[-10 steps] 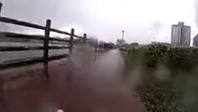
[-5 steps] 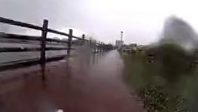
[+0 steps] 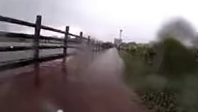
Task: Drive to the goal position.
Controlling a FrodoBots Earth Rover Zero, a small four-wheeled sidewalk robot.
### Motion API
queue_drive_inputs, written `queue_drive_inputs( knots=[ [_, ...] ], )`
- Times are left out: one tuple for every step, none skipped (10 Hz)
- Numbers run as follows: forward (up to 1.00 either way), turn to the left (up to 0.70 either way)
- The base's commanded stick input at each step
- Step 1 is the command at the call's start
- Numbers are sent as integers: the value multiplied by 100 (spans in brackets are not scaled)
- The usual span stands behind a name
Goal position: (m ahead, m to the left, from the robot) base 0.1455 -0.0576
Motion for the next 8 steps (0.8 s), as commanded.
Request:
queue_drive_inputs(
  knots=[
    [70,0],
    [70,0],
    [70,0],
    [70,0],
    [70,0],
    [70,-21],
    [70,-27],
    [70,-27]
  ],
)
